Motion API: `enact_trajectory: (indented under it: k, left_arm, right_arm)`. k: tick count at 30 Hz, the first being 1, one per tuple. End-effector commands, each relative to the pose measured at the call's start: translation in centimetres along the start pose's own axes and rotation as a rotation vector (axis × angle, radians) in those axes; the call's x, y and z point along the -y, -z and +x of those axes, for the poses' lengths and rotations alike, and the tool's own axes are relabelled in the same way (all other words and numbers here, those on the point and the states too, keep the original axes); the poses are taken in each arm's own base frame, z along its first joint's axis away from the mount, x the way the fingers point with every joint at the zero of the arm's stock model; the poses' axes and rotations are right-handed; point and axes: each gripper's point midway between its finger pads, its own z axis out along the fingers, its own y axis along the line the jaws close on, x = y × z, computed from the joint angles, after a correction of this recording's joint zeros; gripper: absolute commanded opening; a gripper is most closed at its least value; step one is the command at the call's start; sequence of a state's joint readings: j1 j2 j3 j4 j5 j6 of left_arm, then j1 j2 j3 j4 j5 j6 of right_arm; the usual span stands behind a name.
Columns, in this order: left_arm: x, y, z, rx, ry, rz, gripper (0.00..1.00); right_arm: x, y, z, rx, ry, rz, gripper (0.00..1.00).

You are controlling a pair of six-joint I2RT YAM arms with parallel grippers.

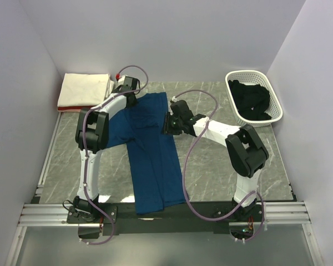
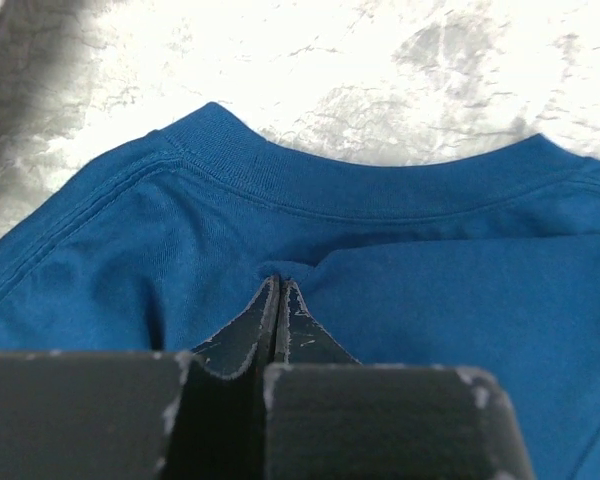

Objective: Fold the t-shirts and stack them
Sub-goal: Fold the tshirt

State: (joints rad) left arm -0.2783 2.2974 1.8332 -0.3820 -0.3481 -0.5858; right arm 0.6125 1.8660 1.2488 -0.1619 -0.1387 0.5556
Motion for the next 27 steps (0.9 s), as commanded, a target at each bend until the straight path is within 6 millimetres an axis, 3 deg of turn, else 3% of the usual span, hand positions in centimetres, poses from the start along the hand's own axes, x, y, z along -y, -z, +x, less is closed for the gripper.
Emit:
enact_trajectory:
  k: [1,4,12,16,27]
  left_arm:
    - [1.5,3.7,-4.6,0.101,0.032,0.072,0.00]
    - [1.4,4.2,-5.0,0.113,0.032,0.074,0.00]
    - [1.5,5.1,-6.0,0.138,0.038,0.080,0.00]
    - [1.6,5.4,-6.3,0.144,0.038,0.087,0.00]
    - [1.5,5.8,-6.6,0.147,0.025,0.086,0.00]
  right_arm:
    - [-0.4,-1.1,-2.5,0.049,0.020,0.013,0.41]
    - [-0.1,-2.0,-3.4,0.063,0.036,0.044,0.46]
    - [1.4,-4.4,-4.7,0.083,0.078,0.137,0.45]
    - [1.1,-4.9,-5.4,0.094,0.085,0.133,0.45]
    - [0.4,-6.6,-4.7,0.073,0.120,0.171,0.39]
